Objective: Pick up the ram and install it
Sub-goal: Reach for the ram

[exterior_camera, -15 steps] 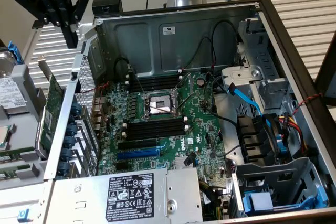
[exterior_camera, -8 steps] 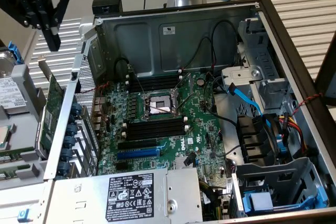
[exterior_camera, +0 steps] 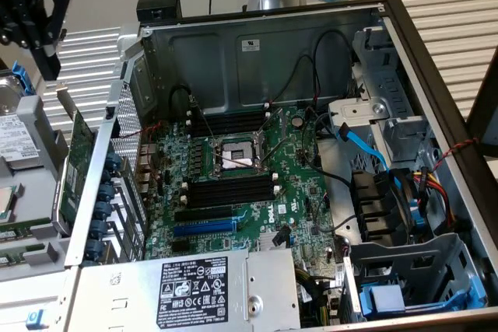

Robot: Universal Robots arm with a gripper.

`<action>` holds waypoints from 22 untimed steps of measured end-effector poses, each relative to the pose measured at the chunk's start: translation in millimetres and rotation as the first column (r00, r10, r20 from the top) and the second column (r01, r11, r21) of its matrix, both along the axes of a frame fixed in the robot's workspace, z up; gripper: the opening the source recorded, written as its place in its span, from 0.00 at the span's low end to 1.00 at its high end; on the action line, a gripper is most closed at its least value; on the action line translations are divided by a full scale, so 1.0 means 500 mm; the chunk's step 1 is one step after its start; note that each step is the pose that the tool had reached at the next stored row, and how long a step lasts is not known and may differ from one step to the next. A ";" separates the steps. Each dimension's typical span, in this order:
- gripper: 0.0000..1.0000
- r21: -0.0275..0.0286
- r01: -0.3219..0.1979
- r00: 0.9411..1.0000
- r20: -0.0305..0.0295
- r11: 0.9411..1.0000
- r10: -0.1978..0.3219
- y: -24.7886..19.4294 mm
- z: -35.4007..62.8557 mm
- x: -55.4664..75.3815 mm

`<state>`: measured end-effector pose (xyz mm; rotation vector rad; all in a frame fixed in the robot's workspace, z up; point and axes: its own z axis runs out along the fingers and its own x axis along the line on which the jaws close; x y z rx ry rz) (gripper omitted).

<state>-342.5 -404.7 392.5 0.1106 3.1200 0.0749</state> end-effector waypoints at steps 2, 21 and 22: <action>0.11 0.000 0.000 1.000 0.000 1.000 0.000 -0.0003 0.000 -0.017; 0.11 0.000 0.000 1.000 -0.008 1.000 0.000 -0.0026 -0.001 -0.131; 0.11 0.000 0.000 1.000 -0.009 1.000 0.000 -0.0026 -0.001 -0.134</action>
